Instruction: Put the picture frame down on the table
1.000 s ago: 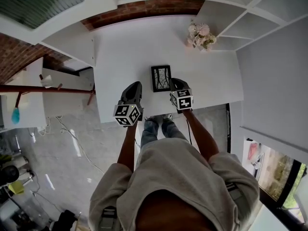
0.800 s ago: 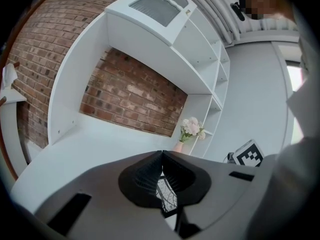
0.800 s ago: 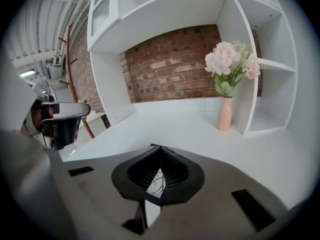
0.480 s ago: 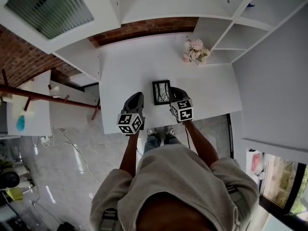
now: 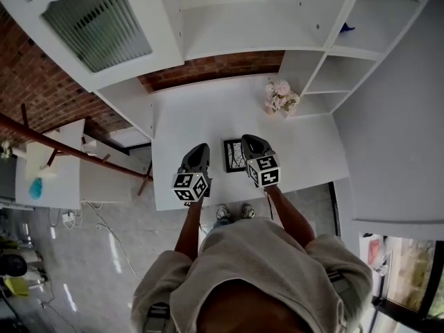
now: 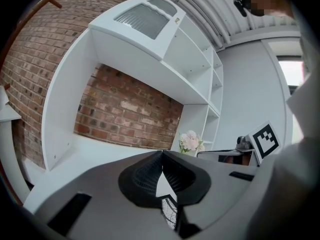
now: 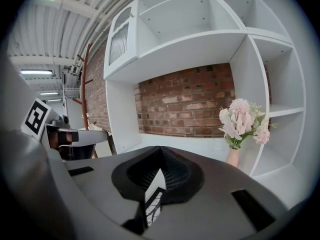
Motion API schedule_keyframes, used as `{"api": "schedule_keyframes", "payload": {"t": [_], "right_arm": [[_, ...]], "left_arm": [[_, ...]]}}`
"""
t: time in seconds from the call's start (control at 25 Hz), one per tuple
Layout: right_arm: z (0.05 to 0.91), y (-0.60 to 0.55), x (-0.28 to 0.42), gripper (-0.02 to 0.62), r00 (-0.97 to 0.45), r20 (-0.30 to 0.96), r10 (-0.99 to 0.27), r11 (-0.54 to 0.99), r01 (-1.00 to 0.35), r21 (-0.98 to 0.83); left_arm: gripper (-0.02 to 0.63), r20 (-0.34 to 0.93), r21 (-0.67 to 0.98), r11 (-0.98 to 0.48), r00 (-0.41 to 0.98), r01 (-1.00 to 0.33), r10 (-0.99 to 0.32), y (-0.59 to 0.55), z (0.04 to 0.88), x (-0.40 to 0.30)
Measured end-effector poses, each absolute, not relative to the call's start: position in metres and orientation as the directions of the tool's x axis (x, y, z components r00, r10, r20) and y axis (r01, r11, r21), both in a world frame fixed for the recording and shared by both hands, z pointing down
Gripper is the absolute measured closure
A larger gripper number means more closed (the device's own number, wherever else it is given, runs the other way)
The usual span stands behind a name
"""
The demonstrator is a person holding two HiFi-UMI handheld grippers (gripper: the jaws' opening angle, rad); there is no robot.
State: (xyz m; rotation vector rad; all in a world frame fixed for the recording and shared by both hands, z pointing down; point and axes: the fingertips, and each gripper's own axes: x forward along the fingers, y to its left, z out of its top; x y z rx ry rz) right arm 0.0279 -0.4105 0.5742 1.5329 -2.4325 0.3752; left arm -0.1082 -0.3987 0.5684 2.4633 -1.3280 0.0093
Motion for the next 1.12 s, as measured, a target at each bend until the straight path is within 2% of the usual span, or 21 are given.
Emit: {"api": "schedule_keyframes", "payload": {"t": [0.68, 1.12], "right_arm": [[0.525, -0.435, 0.028, 0.571, -0.423, 0.222, -0.879, 0.427, -0.904, -0.032], [0.527, -0.432, 0.024, 0.571, -0.433, 0.231, -0.871, 0.436, -0.899, -0.039]], "left_arm": [[0.591, 0.104, 0.222, -0.535, 0.566, -0.815, -0.818, -0.425, 0.532, -0.108], [0.591, 0.096, 0.21, -0.515, 0.542, -0.831, -0.835, -0.421, 0.529, -0.116]]}}
